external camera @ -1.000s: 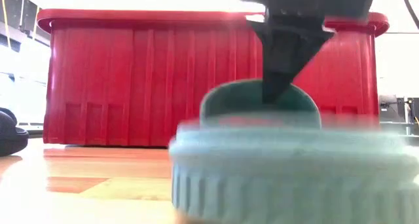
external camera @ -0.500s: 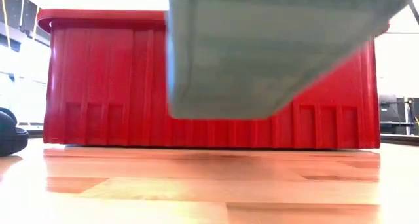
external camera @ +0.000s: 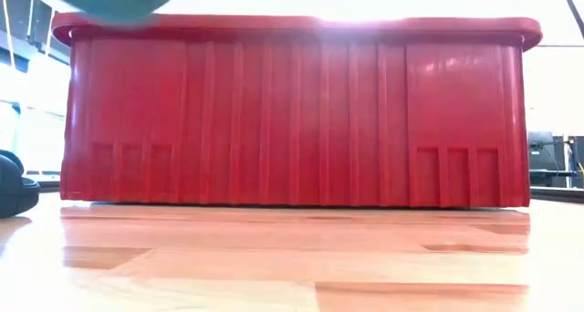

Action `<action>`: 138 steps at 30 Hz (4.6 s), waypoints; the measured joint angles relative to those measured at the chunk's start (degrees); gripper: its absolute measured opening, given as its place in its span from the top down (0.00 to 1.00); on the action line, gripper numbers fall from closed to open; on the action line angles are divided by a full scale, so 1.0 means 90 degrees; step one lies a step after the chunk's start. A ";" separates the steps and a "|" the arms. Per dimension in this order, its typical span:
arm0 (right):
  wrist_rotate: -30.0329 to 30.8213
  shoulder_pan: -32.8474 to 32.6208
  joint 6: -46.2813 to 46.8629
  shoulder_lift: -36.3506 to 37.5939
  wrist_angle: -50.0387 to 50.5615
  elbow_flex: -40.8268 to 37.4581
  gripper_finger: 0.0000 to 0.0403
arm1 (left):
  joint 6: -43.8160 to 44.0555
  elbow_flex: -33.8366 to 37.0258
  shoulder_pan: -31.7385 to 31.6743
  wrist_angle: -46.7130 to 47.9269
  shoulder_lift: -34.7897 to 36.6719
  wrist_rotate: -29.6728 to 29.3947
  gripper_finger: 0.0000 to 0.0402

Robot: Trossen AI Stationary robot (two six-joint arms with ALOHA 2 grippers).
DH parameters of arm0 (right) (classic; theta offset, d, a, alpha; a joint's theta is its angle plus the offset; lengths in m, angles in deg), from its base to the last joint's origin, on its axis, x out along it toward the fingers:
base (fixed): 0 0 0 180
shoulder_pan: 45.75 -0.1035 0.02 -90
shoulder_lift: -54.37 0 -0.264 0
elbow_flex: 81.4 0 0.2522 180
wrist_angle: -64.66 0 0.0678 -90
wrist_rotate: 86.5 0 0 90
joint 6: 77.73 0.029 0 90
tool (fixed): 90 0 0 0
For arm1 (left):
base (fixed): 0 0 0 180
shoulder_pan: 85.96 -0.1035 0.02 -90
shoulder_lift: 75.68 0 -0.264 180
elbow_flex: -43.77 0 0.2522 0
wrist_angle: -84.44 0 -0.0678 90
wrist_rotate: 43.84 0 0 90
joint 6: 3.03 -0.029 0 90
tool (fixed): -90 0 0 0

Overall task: Pick and place slides into bin
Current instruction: Put the green slide into the red bin

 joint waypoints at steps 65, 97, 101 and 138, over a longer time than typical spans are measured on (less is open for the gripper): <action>0.2102 0.4965 -0.2924 -0.0340 0.0532 0.0007 1.00 | -0.2554 0.2022 -0.3343 -0.3405 0.0940 0.0535 0.57; 0.0881 0.5445 -0.2822 -0.0957 -0.0040 -0.0002 1.00 | -0.2115 0.4500 -0.4549 -0.5244 0.2244 0.0922 0.57; 0.0878 0.5495 -0.2792 -0.0957 -0.0069 -0.0002 1.00 | -0.2105 0.4500 -0.4549 -0.5360 0.2244 0.0902 0.57; 0.0186 0.5656 -0.2824 -0.0962 -0.0256 0.0000 0.69 | -0.1775 0.4505 -0.4546 -0.5500 0.2242 0.1045 0.57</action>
